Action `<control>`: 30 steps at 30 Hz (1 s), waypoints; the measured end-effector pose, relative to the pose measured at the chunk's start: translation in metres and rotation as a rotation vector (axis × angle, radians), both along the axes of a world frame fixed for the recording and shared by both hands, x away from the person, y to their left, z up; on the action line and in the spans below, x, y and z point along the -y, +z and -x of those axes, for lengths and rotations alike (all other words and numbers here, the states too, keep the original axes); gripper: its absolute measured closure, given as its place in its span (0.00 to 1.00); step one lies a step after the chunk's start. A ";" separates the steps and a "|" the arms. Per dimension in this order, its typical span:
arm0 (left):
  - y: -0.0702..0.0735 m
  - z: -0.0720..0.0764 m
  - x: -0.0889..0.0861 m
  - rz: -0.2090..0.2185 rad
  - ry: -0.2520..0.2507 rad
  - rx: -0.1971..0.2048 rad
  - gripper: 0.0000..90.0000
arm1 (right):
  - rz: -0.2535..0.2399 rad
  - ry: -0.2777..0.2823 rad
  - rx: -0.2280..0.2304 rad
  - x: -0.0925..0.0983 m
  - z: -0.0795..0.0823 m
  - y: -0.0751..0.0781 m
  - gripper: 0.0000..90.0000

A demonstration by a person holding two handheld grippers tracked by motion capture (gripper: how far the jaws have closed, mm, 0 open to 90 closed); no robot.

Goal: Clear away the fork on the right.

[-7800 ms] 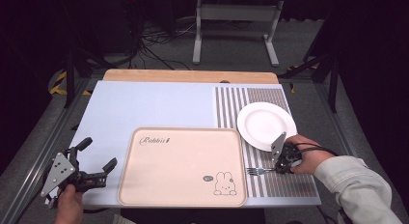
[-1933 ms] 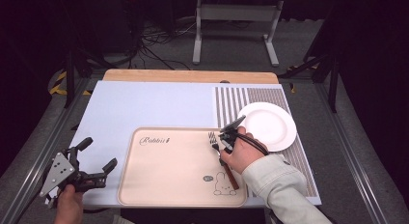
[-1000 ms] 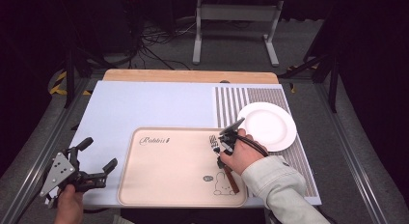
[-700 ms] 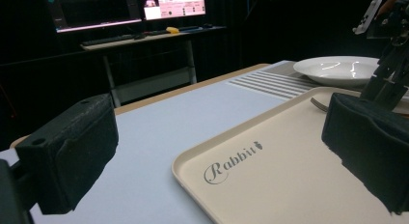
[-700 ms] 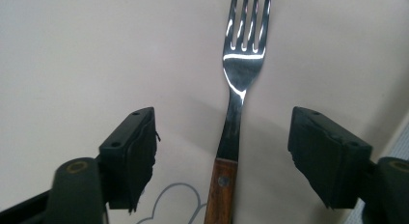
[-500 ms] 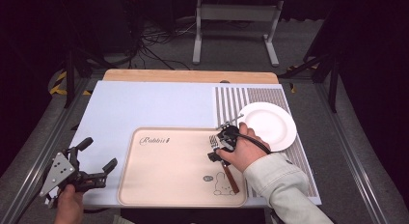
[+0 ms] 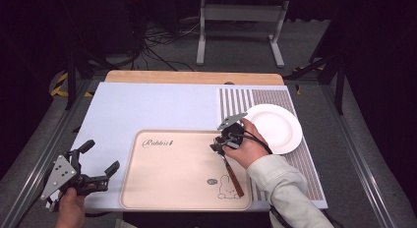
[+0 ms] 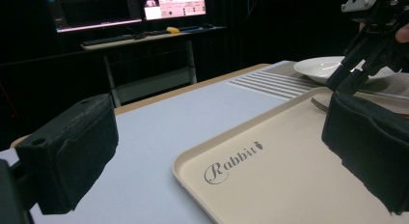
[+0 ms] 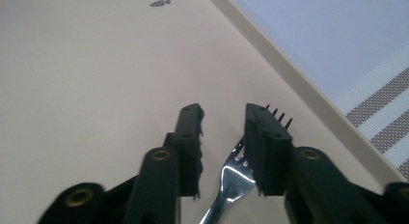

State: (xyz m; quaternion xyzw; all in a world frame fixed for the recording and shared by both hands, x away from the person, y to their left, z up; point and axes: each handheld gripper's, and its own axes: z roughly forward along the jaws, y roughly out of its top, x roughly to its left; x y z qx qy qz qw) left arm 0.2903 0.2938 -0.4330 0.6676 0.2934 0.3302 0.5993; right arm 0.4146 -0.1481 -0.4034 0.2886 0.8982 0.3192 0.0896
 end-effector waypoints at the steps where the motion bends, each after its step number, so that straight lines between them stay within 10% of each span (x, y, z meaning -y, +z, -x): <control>1: 0.000 0.000 0.000 0.000 0.000 0.000 0.00 | -0.001 0.017 -0.002 -0.001 -0.001 -0.001 0.81; 7: 0.000 0.000 0.000 0.000 0.000 0.001 0.00 | 0.034 0.086 0.006 -0.003 -0.004 -0.007 1.00; 30: 0.000 0.000 0.000 -0.005 0.000 -0.001 0.00 | 0.094 0.085 -0.066 -0.007 -0.007 -0.028 1.00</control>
